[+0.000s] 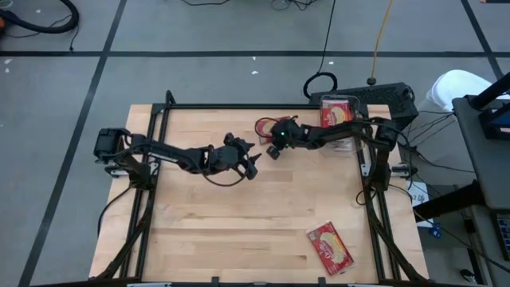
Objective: Sort popcorn bags into baskets
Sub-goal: Put the red popcorn bag into the transparent bin
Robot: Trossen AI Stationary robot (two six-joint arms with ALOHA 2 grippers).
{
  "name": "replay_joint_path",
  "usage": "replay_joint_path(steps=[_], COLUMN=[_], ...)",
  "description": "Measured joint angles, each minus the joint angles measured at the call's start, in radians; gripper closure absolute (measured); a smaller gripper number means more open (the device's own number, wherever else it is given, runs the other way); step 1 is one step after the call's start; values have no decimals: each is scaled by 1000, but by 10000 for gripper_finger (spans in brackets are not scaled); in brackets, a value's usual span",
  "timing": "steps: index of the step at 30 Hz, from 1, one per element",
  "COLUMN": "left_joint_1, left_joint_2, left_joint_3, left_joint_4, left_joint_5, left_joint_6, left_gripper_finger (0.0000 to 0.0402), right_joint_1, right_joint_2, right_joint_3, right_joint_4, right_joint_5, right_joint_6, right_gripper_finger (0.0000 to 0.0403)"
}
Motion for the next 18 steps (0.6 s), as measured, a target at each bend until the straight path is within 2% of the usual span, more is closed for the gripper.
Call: replay_joint_path(steps=[3, 8, 11, 15, 18], left_joint_1=[-18, -45, -59, -72, -77], left_joint_2=[0, 0, 0, 0, 0], left_joint_3=[0, 0, 0, 0, -11], left_joint_4=[-13, -77, -164, -265, -246], left_joint_5=[0, 3, 27, 96, 167], left_joint_6=[1, 4, 4, -8, -8], left_gripper_finger=[174, 174, 174, 174, 174], right_joint_1=[32, 151, 210, 234, 232], right_joint_2=[1, -38, -110, -258, -345], right_joint_3=[1, -3, -8, -4, -4], right_joint_4=[-17, -42, -63, -62, -142], right_joint_5=[-66, -184, -145, -113, -87], right_joint_6=[69, 202, 208, 189, 147], right_gripper_finger=[348, 348, 348, 348, 348])
